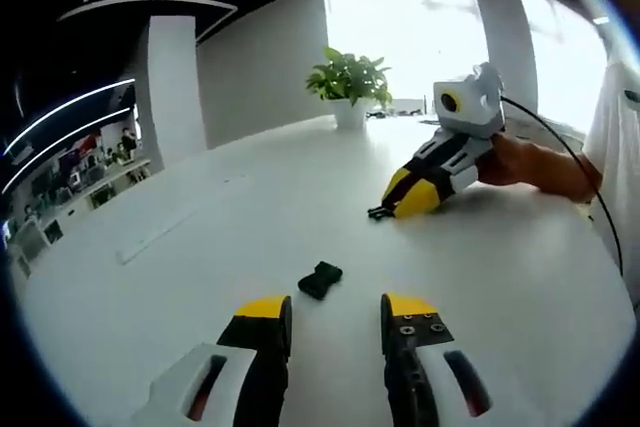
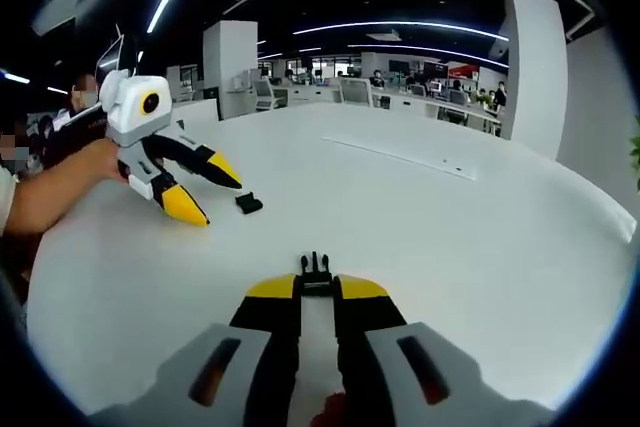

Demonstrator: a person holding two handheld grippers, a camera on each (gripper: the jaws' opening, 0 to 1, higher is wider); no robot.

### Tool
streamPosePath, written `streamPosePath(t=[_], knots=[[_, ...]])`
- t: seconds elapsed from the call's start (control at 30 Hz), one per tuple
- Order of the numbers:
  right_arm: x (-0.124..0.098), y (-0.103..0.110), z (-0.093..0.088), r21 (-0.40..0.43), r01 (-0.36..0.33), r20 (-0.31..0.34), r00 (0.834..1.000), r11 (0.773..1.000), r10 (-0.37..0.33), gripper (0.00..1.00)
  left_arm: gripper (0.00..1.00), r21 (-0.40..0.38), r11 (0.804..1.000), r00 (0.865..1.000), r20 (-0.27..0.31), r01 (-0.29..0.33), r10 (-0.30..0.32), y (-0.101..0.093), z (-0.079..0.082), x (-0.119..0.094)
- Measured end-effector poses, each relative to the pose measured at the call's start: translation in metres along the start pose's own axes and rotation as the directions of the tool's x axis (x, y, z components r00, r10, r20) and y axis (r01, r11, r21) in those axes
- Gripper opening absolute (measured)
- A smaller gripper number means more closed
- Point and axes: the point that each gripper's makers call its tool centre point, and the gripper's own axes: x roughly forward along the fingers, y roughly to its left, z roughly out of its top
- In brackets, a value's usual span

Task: Snap the two parts of the plastic buckle together until the buckle closes and remains connected.

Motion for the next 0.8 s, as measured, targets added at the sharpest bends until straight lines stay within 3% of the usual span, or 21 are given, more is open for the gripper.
streamPosePath(t=[0.8], knots=[[-0.0005, -0.0022, 0.0006, -0.004, -0.002, 0.0, 1.0, 1.0, 0.002, 0.13, 0.36, 0.002, 0.998, 0.998, 0.03, 0.06, -0.06, 0.0087, 0.0045, 0.006]])
